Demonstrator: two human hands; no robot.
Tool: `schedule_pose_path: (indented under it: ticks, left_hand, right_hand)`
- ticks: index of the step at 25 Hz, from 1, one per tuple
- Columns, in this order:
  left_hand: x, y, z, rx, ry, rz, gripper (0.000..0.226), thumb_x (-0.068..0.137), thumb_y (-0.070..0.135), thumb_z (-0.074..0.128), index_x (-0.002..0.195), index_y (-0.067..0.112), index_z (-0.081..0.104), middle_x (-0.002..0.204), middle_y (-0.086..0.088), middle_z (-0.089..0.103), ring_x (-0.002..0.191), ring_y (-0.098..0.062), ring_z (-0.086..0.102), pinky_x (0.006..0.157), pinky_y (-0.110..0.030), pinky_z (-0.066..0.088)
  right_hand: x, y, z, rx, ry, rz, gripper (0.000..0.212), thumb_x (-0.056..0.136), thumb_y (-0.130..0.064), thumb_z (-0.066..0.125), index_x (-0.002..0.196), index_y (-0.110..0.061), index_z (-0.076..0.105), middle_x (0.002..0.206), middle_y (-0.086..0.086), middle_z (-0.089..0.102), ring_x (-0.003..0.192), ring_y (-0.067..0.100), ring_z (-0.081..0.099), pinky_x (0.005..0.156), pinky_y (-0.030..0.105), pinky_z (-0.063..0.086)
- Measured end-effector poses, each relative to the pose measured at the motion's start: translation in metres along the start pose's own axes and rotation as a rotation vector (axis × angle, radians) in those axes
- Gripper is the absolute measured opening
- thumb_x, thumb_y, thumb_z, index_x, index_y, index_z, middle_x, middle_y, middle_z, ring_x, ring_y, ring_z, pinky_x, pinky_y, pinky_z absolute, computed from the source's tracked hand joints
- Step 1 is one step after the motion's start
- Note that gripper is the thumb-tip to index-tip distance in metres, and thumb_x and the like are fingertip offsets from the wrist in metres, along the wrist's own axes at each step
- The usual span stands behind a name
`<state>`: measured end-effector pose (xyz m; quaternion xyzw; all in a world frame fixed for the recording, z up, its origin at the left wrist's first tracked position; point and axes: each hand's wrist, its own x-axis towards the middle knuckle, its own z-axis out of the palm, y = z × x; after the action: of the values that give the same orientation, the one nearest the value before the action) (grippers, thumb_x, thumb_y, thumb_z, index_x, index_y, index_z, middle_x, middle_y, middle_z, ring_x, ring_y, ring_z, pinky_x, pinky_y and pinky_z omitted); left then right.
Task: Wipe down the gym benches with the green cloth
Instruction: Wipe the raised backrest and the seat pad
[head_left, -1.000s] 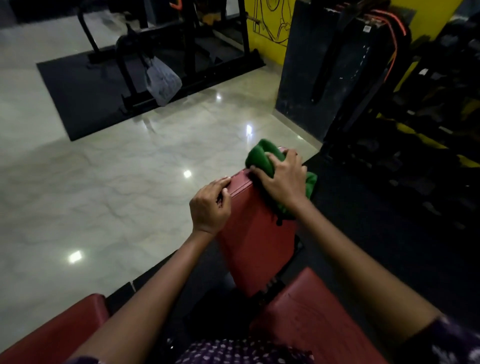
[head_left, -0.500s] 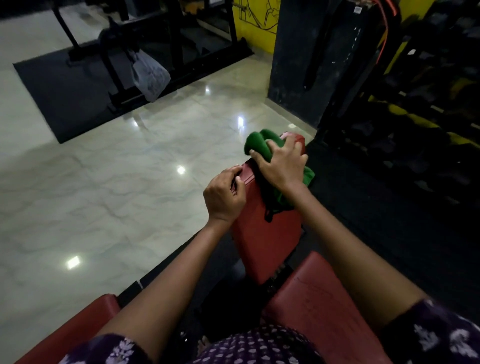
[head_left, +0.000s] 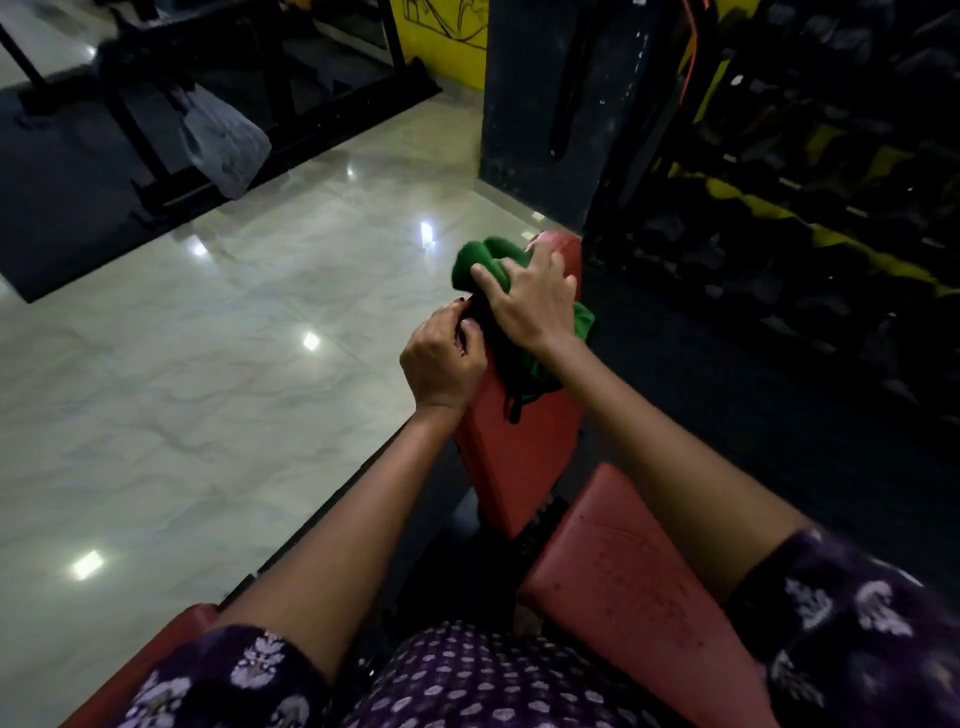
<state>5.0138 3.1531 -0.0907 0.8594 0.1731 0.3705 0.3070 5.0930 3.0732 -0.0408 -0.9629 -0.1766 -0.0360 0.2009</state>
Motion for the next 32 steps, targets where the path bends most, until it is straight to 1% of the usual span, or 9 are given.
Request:
schedule_pose_path:
  ticks: [4, 7, 9, 12, 16, 21, 24, 27, 32]
  left_hand:
    - [0.001, 0.003, -0.003, -0.009, -0.052, -0.041, 0.032, 0.08, 0.021, 0.041, 0.097, 0.006, 0.064, 0.08, -0.01, 0.069, 0.069, -0.033, 0.063, 0.057, -0.032, 0.043]
    - [0.008, 0.001, -0.007, -0.002, -0.138, -0.064, 0.031, 0.082, 0.018, 0.042, 0.104, 0.004, 0.059, 0.093, -0.013, 0.067, 0.08, -0.035, 0.061, 0.064, -0.035, 0.041]
    - [0.007, 0.0, -0.011, 0.003, -0.236, -0.038, 0.037, 0.085, 0.023, 0.037, 0.11, 0.004, 0.058, 0.104, -0.014, 0.063, 0.088, -0.035, 0.059, 0.071, -0.036, 0.04]
    - [0.006, -0.002, -0.015, -0.009, -0.373, -0.025, 0.045, 0.091, 0.029, 0.033, 0.123, 0.005, 0.054, 0.12, -0.014, 0.058, 0.102, -0.033, 0.056, 0.082, -0.036, 0.04]
    - [-0.001, -0.015, -0.026, -0.213, -0.487, -0.125, 0.035, 0.1, 0.017, 0.04, 0.133, 0.006, 0.048, 0.129, -0.012, 0.054, 0.119, -0.025, 0.05, 0.094, -0.026, 0.035]
    - [-0.002, -0.028, -0.041, -0.433, -0.573, -0.236, 0.036, 0.1, 0.015, 0.042, 0.136, 0.011, 0.049, 0.136, -0.007, 0.052, 0.126, -0.013, 0.045, 0.103, -0.017, 0.033]
    - [-0.003, -0.031, -0.04, -0.579, -0.605, -0.358, 0.038, 0.099, 0.015, 0.046, 0.137, 0.012, 0.047, 0.138, -0.006, 0.05, 0.129, -0.016, 0.045, 0.11, -0.028, 0.035]
    - [-0.006, -0.036, -0.038, -0.625, -0.603, -0.416, 0.043, 0.098, 0.022, 0.048, 0.14, 0.016, 0.043, 0.138, -0.007, 0.05, 0.126, -0.02, 0.049, 0.107, -0.043, 0.04]
    - [0.002, -0.033, -0.043, -0.583, -0.643, -0.432, 0.042, 0.098, 0.028, 0.048, 0.139, 0.018, 0.043, 0.136, -0.006, 0.051, 0.125, -0.02, 0.05, 0.104, -0.045, 0.042]
  right_hand:
    - [0.002, 0.017, -0.008, -0.03, -0.042, -0.079, 0.053, 0.091, -0.058, 0.043, 0.132, -0.024, 0.052, 0.134, 0.013, 0.037, 0.121, 0.033, 0.04, 0.096, 0.044, 0.037]
    - [0.047, 0.017, -0.021, 0.008, -0.121, 0.128, 0.058, 0.087, -0.06, 0.05, 0.137, -0.032, 0.045, 0.143, 0.012, 0.028, 0.129, 0.034, 0.035, 0.104, 0.046, 0.035]
    - [0.05, 0.008, -0.02, 0.022, -0.092, 0.218, 0.058, 0.086, -0.059, 0.053, 0.138, -0.034, 0.044, 0.144, 0.01, 0.027, 0.131, 0.032, 0.032, 0.105, 0.049, 0.032]
    - [0.009, -0.005, -0.006, -0.053, -0.06, 0.116, 0.059, 0.087, -0.055, 0.054, 0.139, -0.03, 0.042, 0.146, 0.012, 0.026, 0.133, 0.033, 0.026, 0.104, 0.053, 0.029]
    - [-0.006, 0.008, -0.003, 0.003, -0.06, 0.005, 0.055, 0.089, -0.05, 0.052, 0.139, -0.029, 0.043, 0.143, 0.011, 0.03, 0.128, 0.032, 0.033, 0.102, 0.047, 0.033]
    - [0.025, 0.006, -0.011, 0.073, -0.007, 0.247, 0.052, 0.088, -0.05, 0.053, 0.136, -0.03, 0.047, 0.142, 0.009, 0.029, 0.13, 0.031, 0.032, 0.104, 0.048, 0.03]
    - [-0.006, -0.003, 0.006, 0.033, -0.033, 0.12, 0.053, 0.089, -0.049, 0.053, 0.137, -0.029, 0.045, 0.143, 0.011, 0.029, 0.129, 0.032, 0.032, 0.104, 0.05, 0.03]
    - [-0.01, 0.008, 0.005, 0.015, -0.061, 0.015, 0.055, 0.089, -0.052, 0.052, 0.139, -0.029, 0.044, 0.141, 0.012, 0.032, 0.126, 0.033, 0.035, 0.102, 0.048, 0.034]
    - [0.013, 0.004, -0.004, 0.088, 0.025, 0.244, 0.053, 0.089, -0.051, 0.052, 0.136, -0.029, 0.046, 0.143, 0.01, 0.029, 0.131, 0.031, 0.032, 0.106, 0.048, 0.03]
